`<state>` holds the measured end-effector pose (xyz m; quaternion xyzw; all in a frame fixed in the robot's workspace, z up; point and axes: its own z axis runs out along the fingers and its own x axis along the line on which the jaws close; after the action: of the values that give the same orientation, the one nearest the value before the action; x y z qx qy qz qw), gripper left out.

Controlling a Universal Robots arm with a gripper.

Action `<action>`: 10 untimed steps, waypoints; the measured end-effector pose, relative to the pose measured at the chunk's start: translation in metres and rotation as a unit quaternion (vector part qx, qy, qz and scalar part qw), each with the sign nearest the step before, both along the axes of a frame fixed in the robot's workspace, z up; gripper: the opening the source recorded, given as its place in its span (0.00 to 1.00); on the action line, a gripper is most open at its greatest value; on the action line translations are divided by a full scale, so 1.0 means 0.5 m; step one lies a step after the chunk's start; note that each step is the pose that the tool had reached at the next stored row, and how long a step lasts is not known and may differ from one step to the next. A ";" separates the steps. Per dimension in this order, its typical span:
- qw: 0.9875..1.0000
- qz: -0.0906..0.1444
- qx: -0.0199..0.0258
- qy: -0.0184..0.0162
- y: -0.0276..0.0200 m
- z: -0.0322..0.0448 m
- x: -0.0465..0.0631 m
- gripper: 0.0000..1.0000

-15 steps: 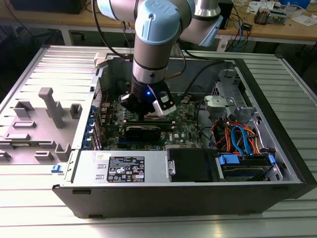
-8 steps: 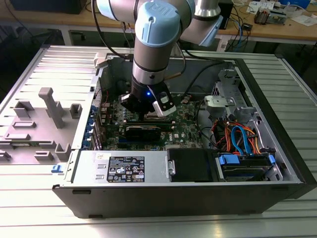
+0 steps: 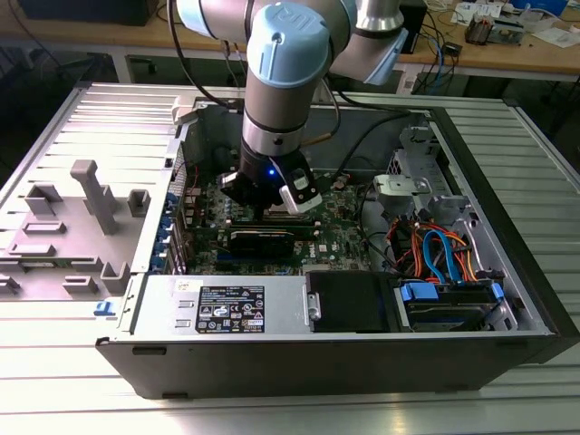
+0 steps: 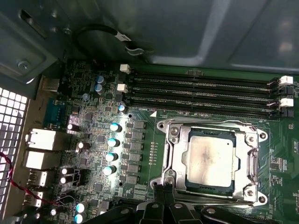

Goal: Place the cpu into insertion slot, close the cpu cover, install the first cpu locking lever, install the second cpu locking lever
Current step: 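Install the second cpu locking lever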

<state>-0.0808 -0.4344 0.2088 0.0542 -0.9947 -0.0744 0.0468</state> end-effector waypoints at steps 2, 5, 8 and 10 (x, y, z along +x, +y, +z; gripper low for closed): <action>1.000 0.000 0.001 0.000 0.0000 -0.001 -0.002 0.11; 1.000 0.000 0.001 0.000 -0.0001 -0.002 -0.004 0.11; 1.000 0.000 0.003 0.000 -0.0001 -0.005 -0.005 0.11; 1.000 0.000 0.004 0.000 0.0000 -0.006 -0.006 0.11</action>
<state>-0.0836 -0.4344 0.2059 0.0544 -0.9943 -0.0787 0.0466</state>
